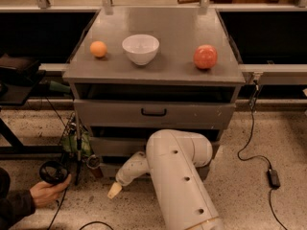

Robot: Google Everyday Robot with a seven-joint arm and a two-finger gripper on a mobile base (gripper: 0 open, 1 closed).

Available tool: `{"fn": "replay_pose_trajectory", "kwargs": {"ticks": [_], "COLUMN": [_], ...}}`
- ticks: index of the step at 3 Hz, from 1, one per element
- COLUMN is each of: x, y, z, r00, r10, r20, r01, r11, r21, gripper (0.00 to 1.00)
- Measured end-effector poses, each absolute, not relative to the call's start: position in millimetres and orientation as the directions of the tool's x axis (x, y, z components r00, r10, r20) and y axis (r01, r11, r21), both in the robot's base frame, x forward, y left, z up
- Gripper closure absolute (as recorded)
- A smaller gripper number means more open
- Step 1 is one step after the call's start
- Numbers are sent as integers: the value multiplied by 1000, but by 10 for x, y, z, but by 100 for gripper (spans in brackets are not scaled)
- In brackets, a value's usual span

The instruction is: Close bottom drawer

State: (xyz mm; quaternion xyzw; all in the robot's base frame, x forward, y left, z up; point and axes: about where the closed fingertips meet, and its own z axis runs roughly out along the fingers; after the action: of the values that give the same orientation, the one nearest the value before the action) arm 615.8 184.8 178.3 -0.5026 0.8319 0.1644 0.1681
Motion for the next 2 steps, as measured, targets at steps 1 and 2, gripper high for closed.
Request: {"fn": "replay_pose_trajectory", "kwargs": {"ticks": [1, 2], "x": [6272, 6252], "y": [1877, 1870], "z": [1841, 1841], "r00": [-441, -441], "r10": [-748, -748], "r20": [-496, -496], "r01": [-886, -886], "r11": [452, 452], "r21": [105, 105], "gripper": [0, 0]}}
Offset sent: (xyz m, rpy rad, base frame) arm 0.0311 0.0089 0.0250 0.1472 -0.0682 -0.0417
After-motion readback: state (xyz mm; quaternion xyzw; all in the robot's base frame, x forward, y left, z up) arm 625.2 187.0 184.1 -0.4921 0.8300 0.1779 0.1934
